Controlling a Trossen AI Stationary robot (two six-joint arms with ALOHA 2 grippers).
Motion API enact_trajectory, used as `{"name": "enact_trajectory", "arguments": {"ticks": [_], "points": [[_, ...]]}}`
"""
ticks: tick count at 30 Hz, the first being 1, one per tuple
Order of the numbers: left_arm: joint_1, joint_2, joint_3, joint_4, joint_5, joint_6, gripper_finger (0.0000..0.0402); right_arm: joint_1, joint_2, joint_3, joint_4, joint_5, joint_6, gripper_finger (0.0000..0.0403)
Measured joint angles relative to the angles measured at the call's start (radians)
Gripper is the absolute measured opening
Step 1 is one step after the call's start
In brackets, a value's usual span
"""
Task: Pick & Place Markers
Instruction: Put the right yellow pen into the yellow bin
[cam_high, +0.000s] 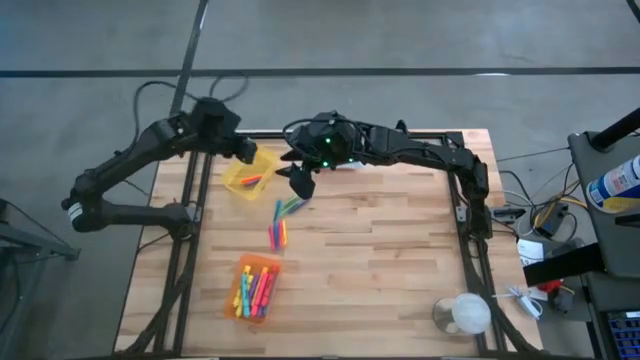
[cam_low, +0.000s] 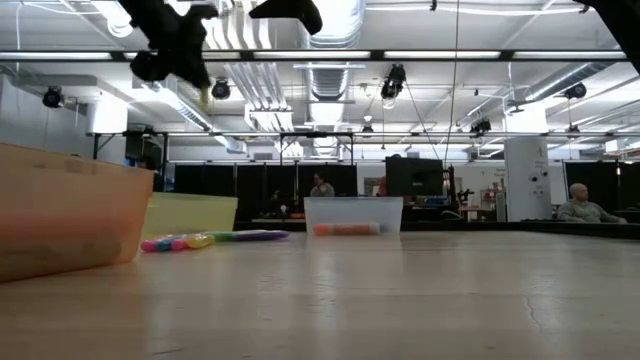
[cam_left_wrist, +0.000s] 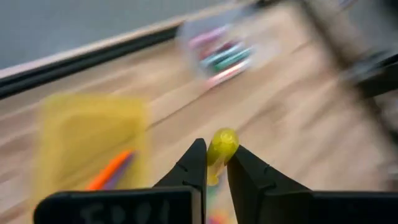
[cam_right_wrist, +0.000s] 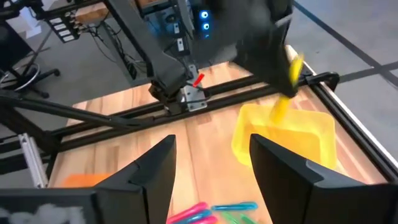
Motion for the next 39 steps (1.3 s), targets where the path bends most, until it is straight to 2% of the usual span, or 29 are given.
{"name": "enact_trajectory", "arguments": {"ticks": [6, 14, 22, 32, 39], "points": [[0.003, 0.148, 0.0, -0.137, -0.149, 0.084, 0.0041, 0.0, -0.001, -0.003, 0.007, 0.005, 0.0, 0.0187], [0.029, 0.365, 0.0, -0.202, -0.165, 0.15, 0.0041, 0.02, -0.001, -0.003, 0.008, 0.003, 0.0, 0.0177], [0.072, 0.512, 0.0, -0.205, -0.145, 0.191, 0.0046, 0.042, -0.001, -0.003, 0.01, 0.004, -0.007, 0.0167], [0.1, 0.547, 0.0, -0.205, -0.103, 0.281, 0.0053, 0.045, -0.001, -0.004, 0.01, 0.005, -0.004, 0.0166], [0.105, 0.531, 0.0, -0.206, -0.103, 0.305, 0.0101, 0.045, -0.001, -0.017, 0.018, 0.005, -0.004, 0.0166]]}}
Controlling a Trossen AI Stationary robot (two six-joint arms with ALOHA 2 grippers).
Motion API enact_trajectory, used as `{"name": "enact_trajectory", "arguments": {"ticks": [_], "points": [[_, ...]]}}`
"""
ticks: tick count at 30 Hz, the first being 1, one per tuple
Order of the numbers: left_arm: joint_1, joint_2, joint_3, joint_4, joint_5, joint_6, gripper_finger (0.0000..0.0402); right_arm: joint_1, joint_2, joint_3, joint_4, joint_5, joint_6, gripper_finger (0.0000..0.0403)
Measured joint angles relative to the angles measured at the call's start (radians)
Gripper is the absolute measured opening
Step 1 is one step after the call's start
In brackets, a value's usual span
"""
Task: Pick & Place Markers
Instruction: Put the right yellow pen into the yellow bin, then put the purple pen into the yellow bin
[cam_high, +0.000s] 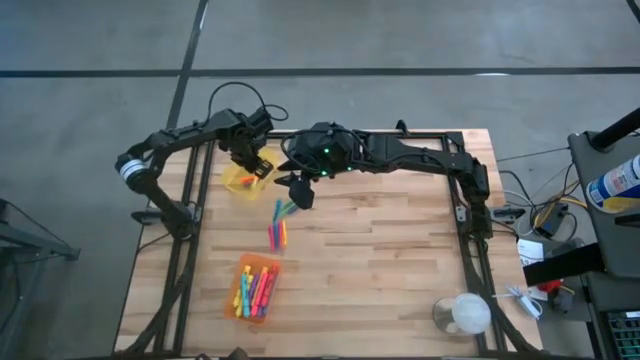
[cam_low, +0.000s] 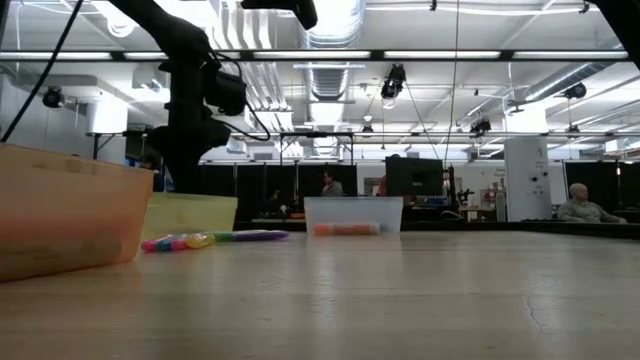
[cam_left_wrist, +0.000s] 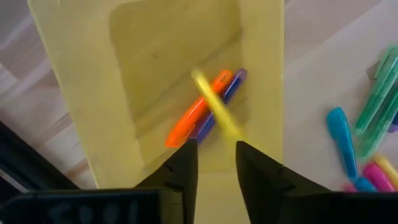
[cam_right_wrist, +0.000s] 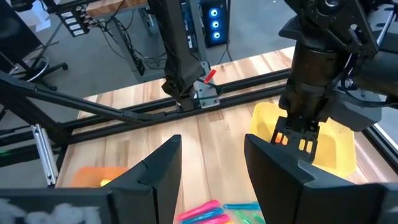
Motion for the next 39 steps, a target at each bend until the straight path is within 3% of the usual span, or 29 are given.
{"name": "enact_trajectory", "arguments": {"ticks": [5, 11, 16, 21, 25, 29, 34, 39], "points": [[0.0, -0.001, 0.0, -0.018, -0.001, -0.017, 0.0139, 0.0, 0.0, -0.007, -0.002, 0.0, -0.01, 0.0166], [0.0, -0.053, 0.0, -0.027, 0.0, -0.019, 0.0144, -0.004, -0.001, -0.024, -0.079, 0.0, -0.071, 0.0166], [-0.001, -0.168, 0.011, -0.025, 0.02, -0.039, 0.0145, -0.017, -0.001, -0.101, -0.095, 0.0, -0.146, 0.0166], [-0.003, -0.323, 0.026, 0.003, 0.111, -0.13, 0.0145, -0.034, -0.002, -0.213, -0.081, -0.012, -0.234, 0.0166], [-0.005, -0.454, 0.026, 0.093, 0.192, -0.244, 0.0145, -0.051, 0.0, -0.317, -0.031, -0.085, -0.394, 0.0166], [-0.007, -0.563, 0.023, 0.187, 0.214, -0.34, 0.0145, -0.057, 0.0, -0.434, 0.054, -0.089, -0.523, 0.0166], [-0.008, -0.653, 0.022, 0.273, 0.215, -0.423, 0.0145, -0.056, 0.008, -0.554, 0.251, -0.084, -0.539, 0.0166], [-0.009, -0.694, 0.021, 0.296, 0.219, -0.454, 0.0145, -0.066, 0.077, -0.554, 0.27, -0.085, -0.541, 0.0166]]}}
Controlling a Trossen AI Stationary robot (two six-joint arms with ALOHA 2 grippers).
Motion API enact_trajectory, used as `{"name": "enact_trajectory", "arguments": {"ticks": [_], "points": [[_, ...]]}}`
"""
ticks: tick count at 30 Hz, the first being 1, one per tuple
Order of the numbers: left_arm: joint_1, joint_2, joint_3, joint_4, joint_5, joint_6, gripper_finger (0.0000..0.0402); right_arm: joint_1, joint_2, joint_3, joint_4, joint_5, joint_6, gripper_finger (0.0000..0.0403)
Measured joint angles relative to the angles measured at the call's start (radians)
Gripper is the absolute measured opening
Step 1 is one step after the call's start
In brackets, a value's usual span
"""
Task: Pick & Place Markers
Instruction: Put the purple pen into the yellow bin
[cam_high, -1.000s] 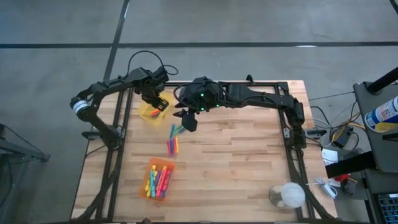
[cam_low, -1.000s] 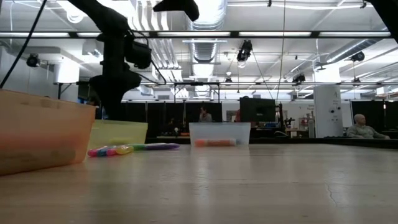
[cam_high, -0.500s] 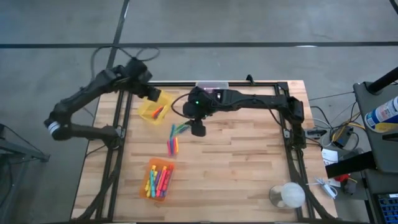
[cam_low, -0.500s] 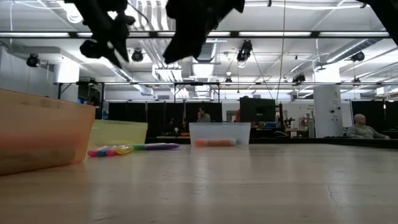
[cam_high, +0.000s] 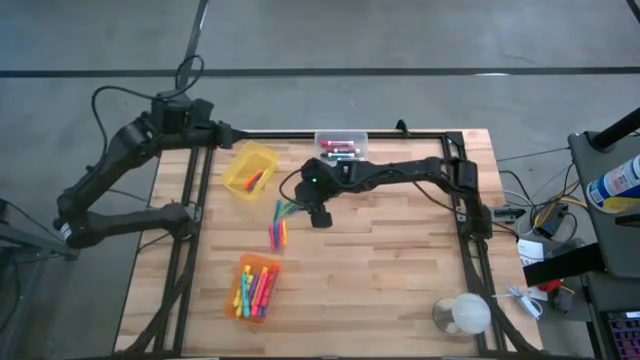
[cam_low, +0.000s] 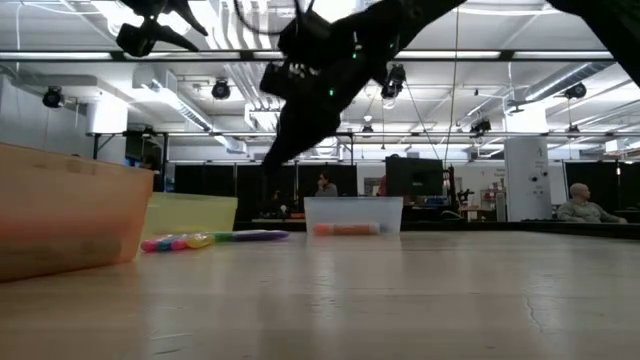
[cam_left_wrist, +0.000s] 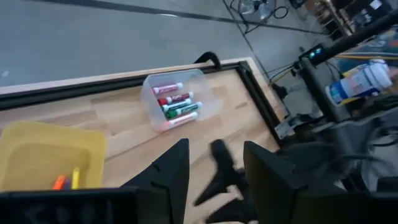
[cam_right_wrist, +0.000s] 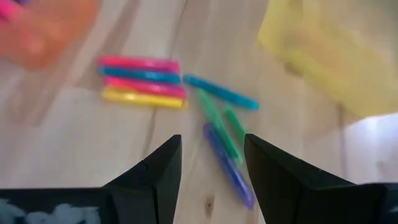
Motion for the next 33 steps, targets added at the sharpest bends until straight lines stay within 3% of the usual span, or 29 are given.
{"name": "enact_trajectory", "arguments": {"ticks": [4, 9, 16, 22, 28, 33], "points": [[0.0, -0.006, 0.0, 0.0, 0.001, -0.026, 0.0145, -0.013, 0.068, 0.032, -0.033, 0.0, -0.002, 0.0166], [0.0, -0.006, -0.001, -0.003, 0.013, -0.043, 0.0145, -0.038, 0.141, 0.127, -0.197, 0.002, -0.012, 0.0166], [-0.001, -0.005, -0.005, -0.003, 0.013, -0.044, 0.0145, -0.058, 0.245, 0.289, -0.315, 0.002, -0.084, 0.0166], [-0.001, -0.009, -0.005, -0.003, 0.013, -0.054, 0.0145, -0.061, 0.367, 0.456, -0.522, 0.003, -0.129, 0.0166], [-0.002, -0.015, -0.005, -0.003, 0.019, -0.057, 0.0145, -0.068, 0.399, 0.503, -0.538, -0.002, -0.075, 0.0163], [-0.002, -0.015, -0.005, -0.002, 0.021, -0.057, 0.0145, -0.068, 0.404, 0.504, -0.571, -0.002, -0.02, 0.0125]]}}
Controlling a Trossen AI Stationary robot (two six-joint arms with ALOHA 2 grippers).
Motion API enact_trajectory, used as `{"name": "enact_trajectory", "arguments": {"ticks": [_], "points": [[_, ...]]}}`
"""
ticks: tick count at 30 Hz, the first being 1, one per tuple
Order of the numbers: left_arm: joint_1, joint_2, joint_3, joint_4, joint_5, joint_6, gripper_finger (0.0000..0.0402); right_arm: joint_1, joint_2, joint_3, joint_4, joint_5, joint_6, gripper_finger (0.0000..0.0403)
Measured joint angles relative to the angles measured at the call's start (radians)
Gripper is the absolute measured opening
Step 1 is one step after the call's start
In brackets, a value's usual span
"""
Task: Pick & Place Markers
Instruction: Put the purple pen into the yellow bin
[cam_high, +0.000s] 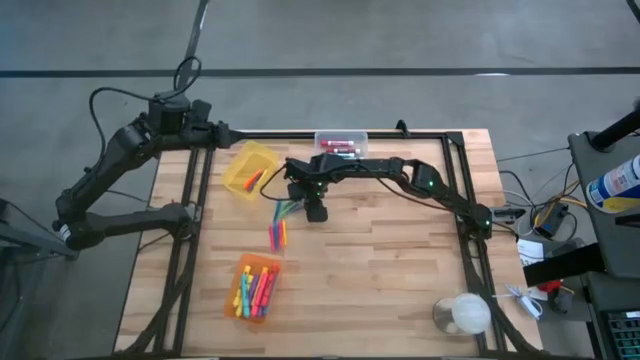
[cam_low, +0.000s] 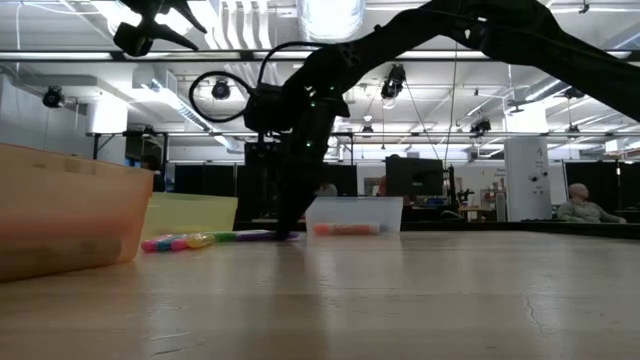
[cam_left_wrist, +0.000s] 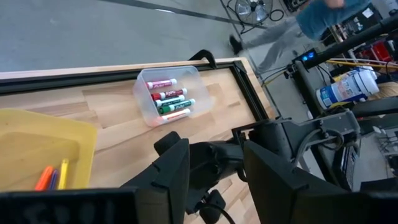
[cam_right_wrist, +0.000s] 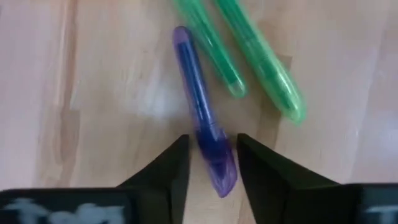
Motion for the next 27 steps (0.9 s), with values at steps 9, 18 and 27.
{"name": "enact_trajectory", "arguments": {"ticks": [9, 18, 27], "points": [[0.0, 0.002, 0.0, 0.014, 0.006, 0.008, 0.0145, 0.005, -0.003, -0.002, -0.038, -0.011, 0.03, 0.0026], [0.0, -0.001, 0.0, 0.109, 0.072, 0.065, 0.0145, 0.013, -0.025, 0.114, -0.132, -0.023, 0.115, 0.0026], [0.0, -0.028, 0.0, 0.299, 0.078, 0.133, 0.0145, 0.023, -0.121, 0.274, -0.14, -0.06, 0.24, 0.0026]]}}
